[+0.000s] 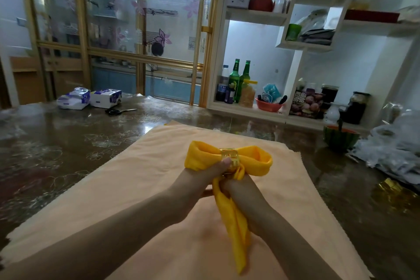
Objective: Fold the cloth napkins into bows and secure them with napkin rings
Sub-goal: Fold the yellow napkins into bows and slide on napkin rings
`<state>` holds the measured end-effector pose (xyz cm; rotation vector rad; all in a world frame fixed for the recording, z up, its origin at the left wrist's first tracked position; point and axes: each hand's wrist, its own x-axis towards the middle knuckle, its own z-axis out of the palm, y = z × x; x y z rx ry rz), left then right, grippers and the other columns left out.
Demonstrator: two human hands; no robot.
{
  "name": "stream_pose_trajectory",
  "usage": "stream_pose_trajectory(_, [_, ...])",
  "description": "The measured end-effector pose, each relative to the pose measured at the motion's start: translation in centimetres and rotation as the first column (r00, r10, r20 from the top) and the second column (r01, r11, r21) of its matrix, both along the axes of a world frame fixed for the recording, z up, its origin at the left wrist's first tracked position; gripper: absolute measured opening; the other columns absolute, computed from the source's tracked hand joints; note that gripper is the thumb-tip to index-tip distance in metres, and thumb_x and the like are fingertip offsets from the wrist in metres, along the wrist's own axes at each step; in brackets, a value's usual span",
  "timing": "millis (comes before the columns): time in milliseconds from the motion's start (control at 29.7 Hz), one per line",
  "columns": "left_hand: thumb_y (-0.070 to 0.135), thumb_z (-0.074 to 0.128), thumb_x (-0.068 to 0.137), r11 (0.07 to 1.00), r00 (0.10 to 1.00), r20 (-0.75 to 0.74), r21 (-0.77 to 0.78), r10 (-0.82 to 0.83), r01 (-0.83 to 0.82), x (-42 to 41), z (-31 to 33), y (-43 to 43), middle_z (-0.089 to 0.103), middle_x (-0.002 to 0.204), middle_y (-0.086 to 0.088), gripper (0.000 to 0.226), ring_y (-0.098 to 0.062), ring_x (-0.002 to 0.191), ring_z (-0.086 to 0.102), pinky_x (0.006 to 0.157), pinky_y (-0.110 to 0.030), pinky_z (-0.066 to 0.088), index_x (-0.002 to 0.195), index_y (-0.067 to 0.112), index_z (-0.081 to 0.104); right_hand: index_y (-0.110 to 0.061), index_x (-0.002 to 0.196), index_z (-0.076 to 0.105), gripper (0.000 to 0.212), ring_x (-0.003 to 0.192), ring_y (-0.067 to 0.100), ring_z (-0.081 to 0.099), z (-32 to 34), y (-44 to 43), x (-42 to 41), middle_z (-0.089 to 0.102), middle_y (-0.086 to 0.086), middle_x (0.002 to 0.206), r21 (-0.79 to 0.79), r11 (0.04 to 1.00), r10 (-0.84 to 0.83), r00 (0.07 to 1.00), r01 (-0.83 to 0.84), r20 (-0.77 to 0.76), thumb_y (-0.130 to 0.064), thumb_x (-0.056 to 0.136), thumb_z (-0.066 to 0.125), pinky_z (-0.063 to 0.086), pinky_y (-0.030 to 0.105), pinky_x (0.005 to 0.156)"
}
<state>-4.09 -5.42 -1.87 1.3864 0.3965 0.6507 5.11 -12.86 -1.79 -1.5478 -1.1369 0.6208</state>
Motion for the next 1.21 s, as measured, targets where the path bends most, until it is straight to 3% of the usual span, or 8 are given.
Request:
stream_pose_trajectory(169, [0.041, 0.067, 0.068, 0.986, 0.998, -0.05, -0.16, 0.032, -0.039, 0.0, 0.0, -0.1, 0.072, 0.104, -0.002, 0.047, -0.02, 0.1, 0.065, 0.091, -0.038, 0.05, 0.11, 0.02, 0.066, -0.023, 0.078, 0.058, 0.016, 0.064, 0.012, 0.057, 0.0, -0.2, 0.6, 0.06, -0.002, 0.07, -0.125, 0.982, -0.086, 0.928, 0.14, 0.362, -0.011, 0.087, 0.052, 0.046, 0.024, 0.057])
stream_pose_trajectory(404, [0.031, 0.071, 0.073, 0.951, 0.961, -0.136, -0.165, 0.24, -0.261, -2.9, 1.8, 5.6, 0.07, 0.105, -0.008, 0.046, -0.022, 0.093, 0.067, 0.071, -0.037, 0.053, 0.116, 0.015, 0.061, -0.027, 0.11, 0.048, 0.021, 0.071, 0.011, 0.062, -0.2, 1.5, -1.1, 0.061, -0.003, 0.089, -0.258, 0.96, 0.096, 0.993, -0.111, -0.073, -0.027, 0.091, 0.058, 0.05, 0.022, 0.063])
stream_pose_trajectory(573, [0.028, 0.067, 0.082, 0.916, 0.899, -0.272, -0.115, 0.343, -0.385, -6.3, 2.6, 11.1, 0.067, 0.096, -0.01, 0.036, -0.02, 0.081, 0.063, 0.064, -0.03, 0.047, 0.112, 0.011, 0.061, -0.012, 0.116, 0.052, 0.023, 0.057, 0.014, 0.056, -0.3, 1.8, 0.8, 0.063, 0.009, 0.087, -0.289, 0.956, -0.063, 0.998, 0.051, -0.029, -0.015, 0.093, 0.054, 0.047, 0.026, 0.051])
stream_pose_trajectory(809, [0.028, 0.075, 0.077, 0.825, 0.674, -0.499, 0.175, 0.544, -0.537, -12.2, 0.8, 18.2, 0.064, 0.091, -0.013, 0.026, -0.021, 0.081, 0.058, 0.068, -0.029, 0.046, 0.088, 0.009, 0.06, -0.019, 0.087, 0.065, 0.018, 0.059, 0.009, 0.057, -2.9, 5.0, -0.8, 0.068, 0.0, 0.071, -0.151, 0.987, -0.03, 0.992, 0.049, 0.125, -0.002, 0.084, 0.058, 0.047, 0.021, 0.06])
stream_pose_trajectory(1011, [0.051, 0.066, 0.073, 0.462, 0.137, -0.469, 0.698, 0.872, -0.547, -10.1, -1.5, 22.1, 0.064, 0.109, -0.018, 0.053, -0.036, 0.106, 0.057, 0.093, -0.048, 0.046, 0.099, 0.004, 0.064, -0.015, 0.08, 0.067, 0.018, 0.054, 0.006, 0.057, -3.6, 5.2, -0.7, 0.068, 0.005, 0.067, -0.097, 0.995, -0.033, 0.998, 0.039, 0.06, 0.002, 0.082, 0.06, 0.045, 0.02, 0.058])
stream_pose_trajectory(1078, [0.07, 0.043, 0.077, 0.506, 0.123, -0.522, 0.7, 0.844, -0.503, -9.2, -1.7, 22.2, 0.059, 0.119, -0.021, 0.074, -0.04, 0.113, 0.051, 0.099, -0.052, 0.039, 0.106, 0.004, 0.062, -0.018, 0.078, 0.067, 0.019, 0.057, 0.007, 0.059, -3.7, 5.1, -0.9, 0.068, 0.003, 0.065, -0.096, 0.995, -0.027, 0.994, 0.037, 0.109, 0.0, 0.08, 0.062, 0.045, 0.026, 0.064])
stream_pose_trajectory(1146, [0.091, 0.027, 0.053, 0.59, 0.148, -0.602, 0.652, 0.785, -0.476, -8.4, -1.8, 22.1, 0.053, 0.128, -0.022, 0.113, -0.041, 0.119, 0.047, 0.102, -0.054, 0.034, 0.118, 0.005, 0.058, -0.019, 0.077, 0.067, 0.02, 0.056, 0.004, 0.058, -3.9, 5.0, -0.9, 0.068, 0.001, 0.064, -0.093, 0.995, -0.031, 0.99, 0.044, 0.135, 0.001, 0.079, 0.062, 0.044, 0.028, 0.066])
stream_pose_trajectory(1213, [0.094, 0.036, 0.038, 0.622, 0.131, -0.639, 0.649, 0.758, -0.438, -8.2, -2.2, 22.6, 0.05, 0.131, -0.022, 0.125, -0.041, 0.121, 0.045, 0.103, -0.054, 0.033, 0.124, 0.006, 0.054, -0.019, 0.076, 0.067, 0.021, 0.055, 0.004, 0.057, -3.9, 4.9, -0.9, 0.068, 0.001, 0.063, -0.087, 0.995, -0.029, 0.989, 0.042, 0.146, 0.001, 0.078, 0.062, 0.044, 0.029, 0.067])
